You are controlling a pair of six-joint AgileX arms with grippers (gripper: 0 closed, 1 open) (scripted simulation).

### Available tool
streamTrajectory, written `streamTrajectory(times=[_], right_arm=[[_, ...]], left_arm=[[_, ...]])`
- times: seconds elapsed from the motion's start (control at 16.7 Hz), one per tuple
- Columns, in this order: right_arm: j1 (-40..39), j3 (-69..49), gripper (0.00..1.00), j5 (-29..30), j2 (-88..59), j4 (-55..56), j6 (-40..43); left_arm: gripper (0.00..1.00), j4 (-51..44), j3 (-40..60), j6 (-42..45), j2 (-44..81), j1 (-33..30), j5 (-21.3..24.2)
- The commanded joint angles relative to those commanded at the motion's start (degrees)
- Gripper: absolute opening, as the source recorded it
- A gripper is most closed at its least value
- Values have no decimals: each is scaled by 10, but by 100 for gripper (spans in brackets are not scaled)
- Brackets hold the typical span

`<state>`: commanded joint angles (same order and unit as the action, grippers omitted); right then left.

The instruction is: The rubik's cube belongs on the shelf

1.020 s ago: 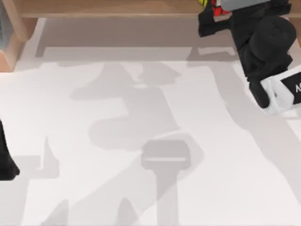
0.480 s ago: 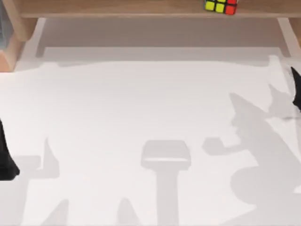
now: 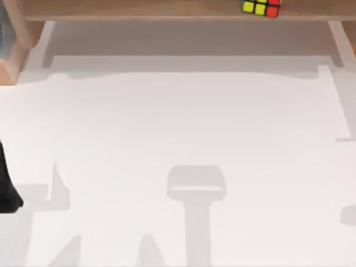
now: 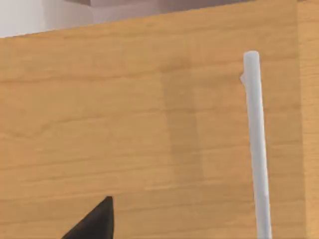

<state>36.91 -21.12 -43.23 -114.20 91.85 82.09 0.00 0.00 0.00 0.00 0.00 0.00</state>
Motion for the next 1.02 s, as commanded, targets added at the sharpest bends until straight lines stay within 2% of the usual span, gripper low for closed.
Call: streamTrajectory(times=[0.12, 0.3, 0.6, 1.02], right_arm=[[39, -20, 100, 11, -14, 5, 45], [59, -38, 100, 23, -24, 6, 68], [56, -39, 100, 24, -23, 4, 68], [26, -83, 100, 57, -39, -25, 69]], left_arm=[[100, 0, 0, 0, 0, 0, 0], [100, 0, 0, 0, 0, 0, 0], [100, 0, 0, 0, 0, 0, 0], [100, 0, 0, 0, 0, 0, 0]])
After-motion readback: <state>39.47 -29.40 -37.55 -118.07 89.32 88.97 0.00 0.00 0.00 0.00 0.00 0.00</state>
